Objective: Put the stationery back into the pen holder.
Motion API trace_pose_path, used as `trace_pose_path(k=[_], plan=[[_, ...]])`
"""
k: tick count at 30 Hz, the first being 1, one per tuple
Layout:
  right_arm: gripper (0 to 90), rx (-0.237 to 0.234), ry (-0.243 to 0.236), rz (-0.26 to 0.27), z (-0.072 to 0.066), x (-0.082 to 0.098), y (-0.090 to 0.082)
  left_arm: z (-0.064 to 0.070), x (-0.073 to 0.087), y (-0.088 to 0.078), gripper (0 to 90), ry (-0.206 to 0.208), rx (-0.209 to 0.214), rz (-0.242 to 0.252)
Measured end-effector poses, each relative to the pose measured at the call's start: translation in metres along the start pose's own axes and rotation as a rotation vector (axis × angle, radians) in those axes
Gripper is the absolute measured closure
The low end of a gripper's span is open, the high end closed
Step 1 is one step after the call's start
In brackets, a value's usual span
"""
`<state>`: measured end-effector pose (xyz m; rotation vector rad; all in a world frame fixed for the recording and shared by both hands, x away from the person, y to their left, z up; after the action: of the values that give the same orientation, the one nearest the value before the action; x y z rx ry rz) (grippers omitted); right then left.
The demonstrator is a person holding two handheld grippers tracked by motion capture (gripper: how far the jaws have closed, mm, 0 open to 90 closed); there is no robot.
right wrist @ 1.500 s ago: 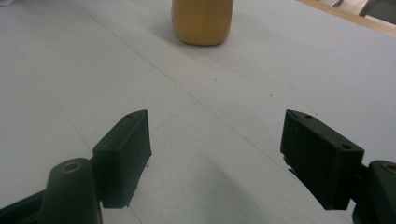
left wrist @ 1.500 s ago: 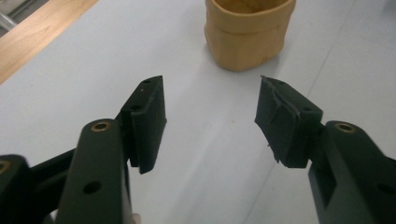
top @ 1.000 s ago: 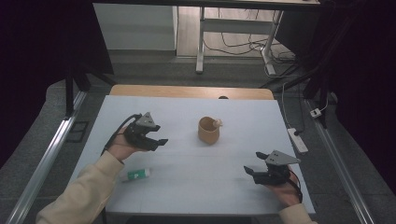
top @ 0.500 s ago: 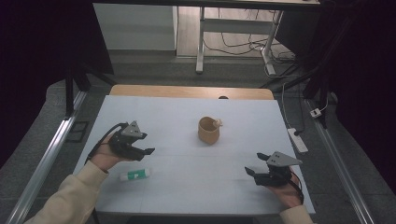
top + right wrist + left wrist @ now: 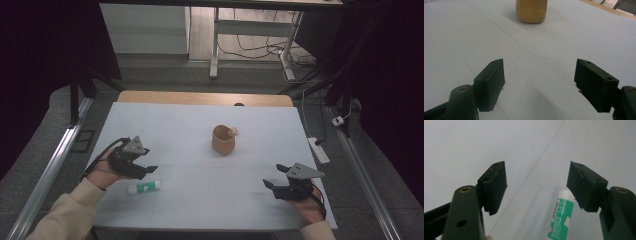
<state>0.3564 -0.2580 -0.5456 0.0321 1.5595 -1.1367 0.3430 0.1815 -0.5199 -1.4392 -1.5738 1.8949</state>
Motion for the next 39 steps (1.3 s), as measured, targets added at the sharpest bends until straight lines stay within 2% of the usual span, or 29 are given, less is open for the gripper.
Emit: trace_pose_path(k=[9, 17, 24, 30, 35, 39], plan=[[23.8, -0.002, 0.008, -0.004, -0.001, 0.002, -0.001, 0.004, 0.013, 0.001, 30.5, 0.004, -0.007, -0.033], [23.8, -0.003, 0.01, 0.001, -0.001, 0.002, -0.002, 0.004, 0.03, -0.001, 28.3, -0.012, -0.032, -0.102], [23.8, -0.005, 0.009, -0.004, -0.001, 0.002, -0.001, 0.009, 0.041, 0.004, 27.7, -0.015, -0.014, -0.141], [23.8, -0.008, 0.006, -0.005, -0.001, 0.002, -0.001, 0.019, 0.046, 0.011, 26.6, 0.015, 0.015, -0.173], [23.8, -0.011, 0.006, -0.001, -0.002, 0.002, 0.0, 0.024, 0.055, 0.023, 25.9, 0.039, 0.026, -0.245], [23.8, -0.014, 0.006, -0.003, -0.002, 0.002, 0.0, 0.03, 0.059, 0.026, 28.3, 0.06, 0.045, -0.277]])
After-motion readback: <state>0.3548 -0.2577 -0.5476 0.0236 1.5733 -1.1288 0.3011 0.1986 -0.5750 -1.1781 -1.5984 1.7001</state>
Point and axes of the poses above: each handheld gripper's, and its own axes: y roughly forward along the jaws, x roughly out of its underside, z roughly to its right, the point moved 8 cm from there along y, roughly forward along the jaws, and after that the axes turned 7 degrees about -z, right-handed, at the moved point
